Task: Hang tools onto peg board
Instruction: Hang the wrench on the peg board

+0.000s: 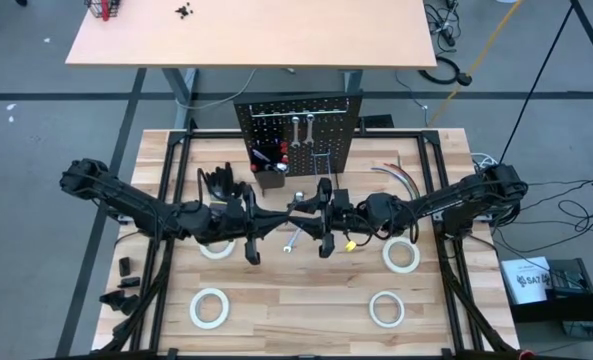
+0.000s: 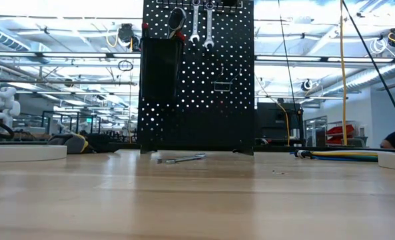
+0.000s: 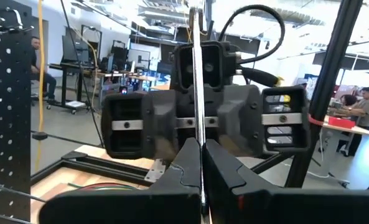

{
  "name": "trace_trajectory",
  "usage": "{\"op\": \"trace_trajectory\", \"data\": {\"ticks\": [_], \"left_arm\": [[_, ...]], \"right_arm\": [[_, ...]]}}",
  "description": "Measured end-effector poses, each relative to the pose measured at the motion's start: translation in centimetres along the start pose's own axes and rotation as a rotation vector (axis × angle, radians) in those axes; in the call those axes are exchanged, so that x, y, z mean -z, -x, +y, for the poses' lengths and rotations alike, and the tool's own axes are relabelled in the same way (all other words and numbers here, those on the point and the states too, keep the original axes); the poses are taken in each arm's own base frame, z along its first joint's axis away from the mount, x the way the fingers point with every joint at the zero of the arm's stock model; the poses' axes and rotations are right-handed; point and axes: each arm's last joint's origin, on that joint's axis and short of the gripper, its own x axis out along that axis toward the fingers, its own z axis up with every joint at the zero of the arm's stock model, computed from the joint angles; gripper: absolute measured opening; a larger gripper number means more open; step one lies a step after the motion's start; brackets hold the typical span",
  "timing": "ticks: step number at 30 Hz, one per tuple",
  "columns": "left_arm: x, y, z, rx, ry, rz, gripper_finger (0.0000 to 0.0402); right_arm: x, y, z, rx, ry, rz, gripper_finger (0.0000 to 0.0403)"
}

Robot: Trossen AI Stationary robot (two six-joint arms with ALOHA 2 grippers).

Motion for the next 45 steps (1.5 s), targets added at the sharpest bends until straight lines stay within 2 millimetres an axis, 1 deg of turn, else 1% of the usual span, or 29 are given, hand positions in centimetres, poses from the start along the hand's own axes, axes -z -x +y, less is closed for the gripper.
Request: {"op": "trace_trajectory", "data": {"ticks": [16,24,29,33,35,39,42,45], "left_arm": [[0.0,-0.5,1.1,-0.025,0.02,-0.007,0.0],[-0.1,-0.6,1.2,-0.014,0.02,-0.008,0.0],[-0.1,-0.6,1.2,-0.017,0.018,-0.008,0.0002],[0.3,-0.6,1.3,-0.024,-0.048,0.028,0.003],[0.7,-0.6,1.3,-0.031,-0.089,0.066,0.0053],[1.2,-0.4,1.5,-0.078,-0.103,0.125,0.0091],[1.0,0.2,1.8,-0.119,-0.071,0.161,0.0106],[0.6,0.8,2.1,-0.118,-0.017,0.193,0.011]], "right_arm": [[-0.4,-0.1,-0.6,0.013,-0.001,-0.03,0.0069],[-0.6,-0.2,-1.0,0.009,0.002,-0.038,0.0011],[-0.6,-0.3,-1.1,0.012,-0.001,-0.039,0.0007],[-0.8,-0.1,-1.3,0.025,0.02,-0.005,0.0005],[-1.4,0.2,-1.4,0.04,0.029,0.026,0.0004],[-3.2,1.5,-1.9,0.082,0.049,0.106,0.0004],[-4.8,2.7,-2.5,0.123,0.067,0.167,0.0004],[-6.5,3.9,-3.7,0.181,0.065,0.202,0.0004]]}}
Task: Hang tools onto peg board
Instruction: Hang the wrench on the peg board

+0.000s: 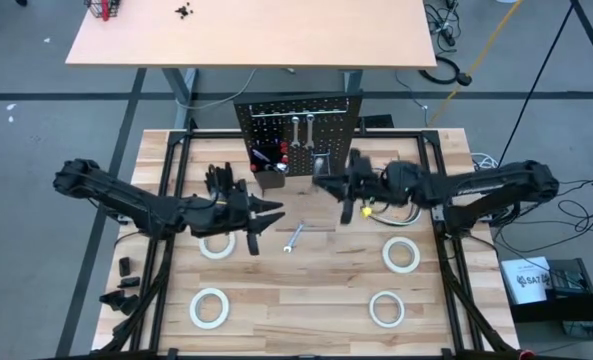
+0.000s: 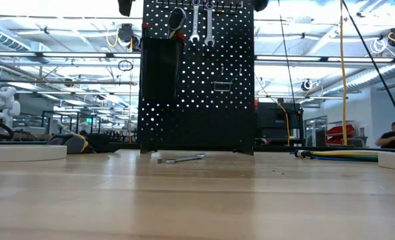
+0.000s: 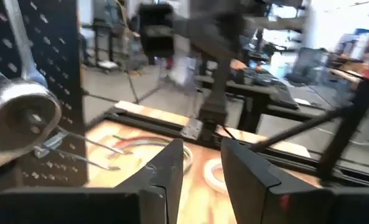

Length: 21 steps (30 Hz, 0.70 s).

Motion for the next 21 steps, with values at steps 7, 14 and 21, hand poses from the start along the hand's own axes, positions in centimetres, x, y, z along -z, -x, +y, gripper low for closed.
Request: {"op": "trace_trajectory", "data": {"ticks": [7,14,21], "left_arm": [[-0.2,0.5,-0.1,0.061,0.009,0.019,0.0111],[-0.2,0.5,-0.1,0.062,0.035,0.019,0.0111],[-0.2,0.5,-0.1,0.061,0.034,0.022,0.0111]], "right_arm": [[-1.7,0.8,-4.6,0.054,-0.043,0.043,0.0004],[-2.2,0.7,-7.6,0.081,-0.051,0.054,0.0004],[-2.4,0.8,-9.0,0.088,-0.055,0.064,0.0004]]}}
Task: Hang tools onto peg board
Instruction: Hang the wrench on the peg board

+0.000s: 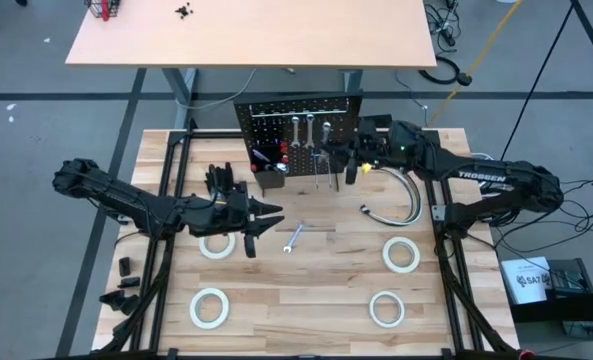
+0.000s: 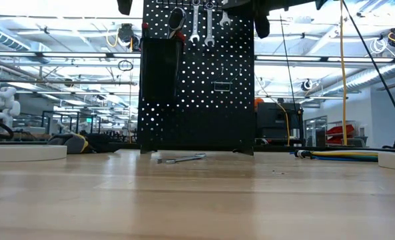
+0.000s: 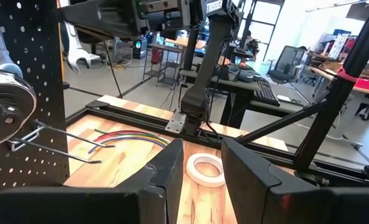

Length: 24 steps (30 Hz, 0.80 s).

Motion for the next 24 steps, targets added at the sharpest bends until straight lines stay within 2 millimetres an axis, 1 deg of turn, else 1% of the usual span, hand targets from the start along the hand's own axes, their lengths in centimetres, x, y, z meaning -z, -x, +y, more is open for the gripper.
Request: {"op": "trace_trajectory", "data": {"ticks": [16,24], "left_arm": [[0.0,0.0,0.1,-0.015,0.0,-0.004,0.0111],[0.0,0.0,0.1,-0.034,-0.001,-0.008,0.0111]], "right_arm": [[-0.1,0.1,-1.4,0.053,-0.001,0.015,0.0004],[0.5,-1.0,-1.9,0.068,-0.007,0.029,0.0004]]}}
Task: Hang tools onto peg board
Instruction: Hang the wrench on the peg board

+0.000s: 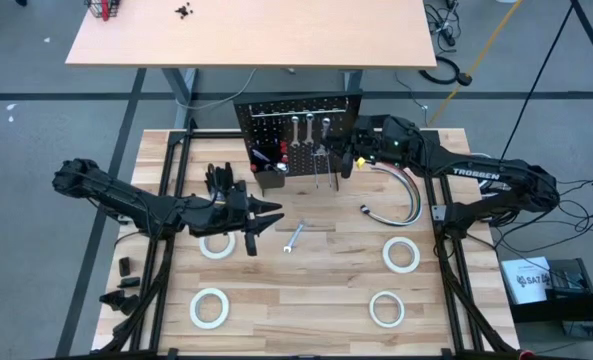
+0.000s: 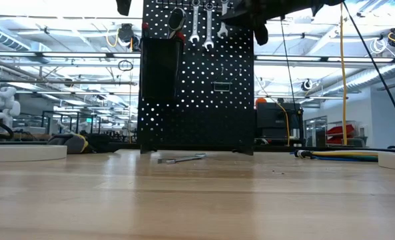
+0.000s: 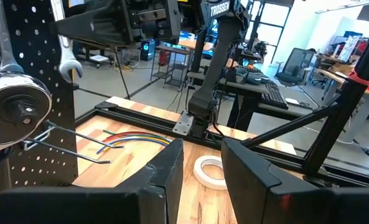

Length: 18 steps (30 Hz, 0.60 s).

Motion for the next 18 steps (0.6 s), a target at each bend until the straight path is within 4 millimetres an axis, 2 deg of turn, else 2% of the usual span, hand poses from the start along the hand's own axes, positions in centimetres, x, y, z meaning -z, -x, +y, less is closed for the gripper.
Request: {"op": "trace_trajectory", "data": {"ticks": [14,18], "left_arm": [[0.0,0.0,0.0,0.0,-0.001,0.001,0.0112],[0.1,0.0,0.0,-0.001,-0.005,0.009,0.0112]], "right_arm": [[-0.3,0.1,-1.4,0.043,-0.054,-0.013,0.0006],[-0.3,0.1,-1.4,0.056,-0.04,-0.006,0.0023]]}}
